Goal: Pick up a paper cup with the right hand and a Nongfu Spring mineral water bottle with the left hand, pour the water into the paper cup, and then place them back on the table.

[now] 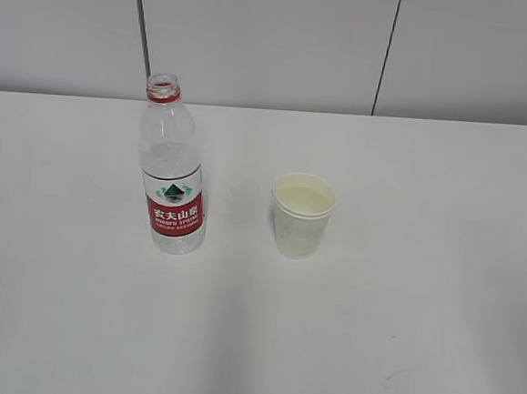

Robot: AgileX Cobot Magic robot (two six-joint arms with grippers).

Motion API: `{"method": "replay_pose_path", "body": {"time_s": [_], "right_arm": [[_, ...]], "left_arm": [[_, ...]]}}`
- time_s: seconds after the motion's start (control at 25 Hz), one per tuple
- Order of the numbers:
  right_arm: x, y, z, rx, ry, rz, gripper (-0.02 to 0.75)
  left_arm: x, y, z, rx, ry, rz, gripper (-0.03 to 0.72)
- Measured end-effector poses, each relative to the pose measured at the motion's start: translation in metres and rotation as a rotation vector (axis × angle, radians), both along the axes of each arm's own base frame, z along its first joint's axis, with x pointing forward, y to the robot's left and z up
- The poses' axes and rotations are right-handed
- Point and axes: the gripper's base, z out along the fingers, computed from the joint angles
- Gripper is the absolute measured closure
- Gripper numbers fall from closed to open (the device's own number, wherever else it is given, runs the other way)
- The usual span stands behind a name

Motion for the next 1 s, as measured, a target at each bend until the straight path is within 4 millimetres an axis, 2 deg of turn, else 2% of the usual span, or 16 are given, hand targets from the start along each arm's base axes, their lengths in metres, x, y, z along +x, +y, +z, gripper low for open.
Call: {"method": "replay_pose_path", "body": {"time_s": [0.44, 1.0], "right_arm": [[-0.046, 0.002, -0.008, -0.002, -0.201, -0.021, 0.15], [-0.082, 0.004, -0.009, -0.009, -0.456, -0.025, 0.15]], "left_arm": [[0.0, 0.0, 0.0, 0.0, 0.0, 0.0, 0.228], [0.0, 0.0, 0.0, 0.0, 0.0, 0.0, 0.232]]}}
